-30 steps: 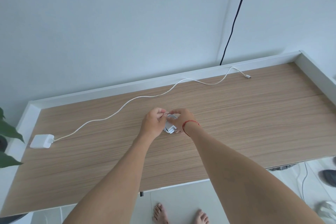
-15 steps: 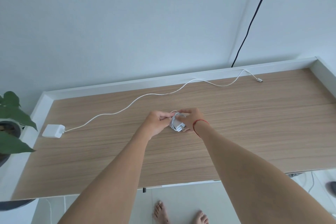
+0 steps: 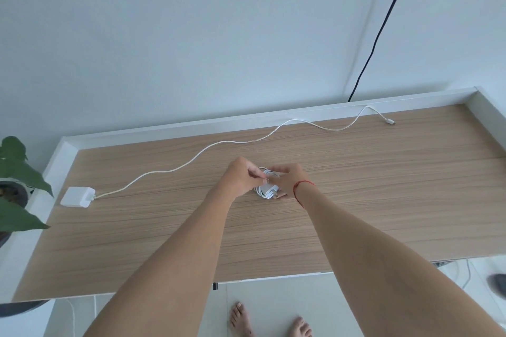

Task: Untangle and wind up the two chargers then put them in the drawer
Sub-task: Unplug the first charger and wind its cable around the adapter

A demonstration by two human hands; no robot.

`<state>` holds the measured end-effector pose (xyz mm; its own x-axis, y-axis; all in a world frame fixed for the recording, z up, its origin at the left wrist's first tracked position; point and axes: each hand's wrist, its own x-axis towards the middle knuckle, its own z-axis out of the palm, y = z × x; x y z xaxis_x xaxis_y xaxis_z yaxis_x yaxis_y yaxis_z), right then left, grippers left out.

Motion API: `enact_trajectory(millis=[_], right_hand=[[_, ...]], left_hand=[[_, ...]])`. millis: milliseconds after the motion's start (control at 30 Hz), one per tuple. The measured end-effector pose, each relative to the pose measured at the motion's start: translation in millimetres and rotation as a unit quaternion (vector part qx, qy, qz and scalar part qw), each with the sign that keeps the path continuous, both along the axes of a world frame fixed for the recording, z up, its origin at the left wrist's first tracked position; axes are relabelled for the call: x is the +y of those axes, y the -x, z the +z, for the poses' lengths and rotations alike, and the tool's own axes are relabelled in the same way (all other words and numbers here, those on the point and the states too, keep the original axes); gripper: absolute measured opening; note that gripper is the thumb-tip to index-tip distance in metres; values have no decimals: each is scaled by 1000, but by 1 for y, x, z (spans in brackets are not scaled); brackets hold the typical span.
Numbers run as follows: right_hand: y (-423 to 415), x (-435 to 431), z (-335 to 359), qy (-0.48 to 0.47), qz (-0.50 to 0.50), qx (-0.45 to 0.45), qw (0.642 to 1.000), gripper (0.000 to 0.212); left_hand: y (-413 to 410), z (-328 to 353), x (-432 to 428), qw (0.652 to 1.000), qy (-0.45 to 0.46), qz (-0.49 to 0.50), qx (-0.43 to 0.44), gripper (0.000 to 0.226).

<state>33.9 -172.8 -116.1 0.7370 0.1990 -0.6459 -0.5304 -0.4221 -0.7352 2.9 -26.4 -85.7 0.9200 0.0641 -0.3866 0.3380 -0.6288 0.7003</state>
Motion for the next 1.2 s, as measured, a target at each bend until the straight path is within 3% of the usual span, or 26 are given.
enact_trajectory(millis=[333, 733, 1033, 1200], right_hand=[[-4, -8, 8, -23, 35, 45, 998, 31], [4, -7, 8, -32, 3, 3, 999, 28], [7, -2, 8, -10, -14, -16, 1000, 29], [6, 1, 2, -8, -43, -16, 999, 26]], left_hand=[[-5, 0, -19, 997, -77, 4, -7, 11], [-5, 0, -47, 979, -189, 73, -33, 15], [8, -9, -43, 976, -166, 95, -102, 10], [9, -9, -38, 981, -167, 37, -94, 14]])
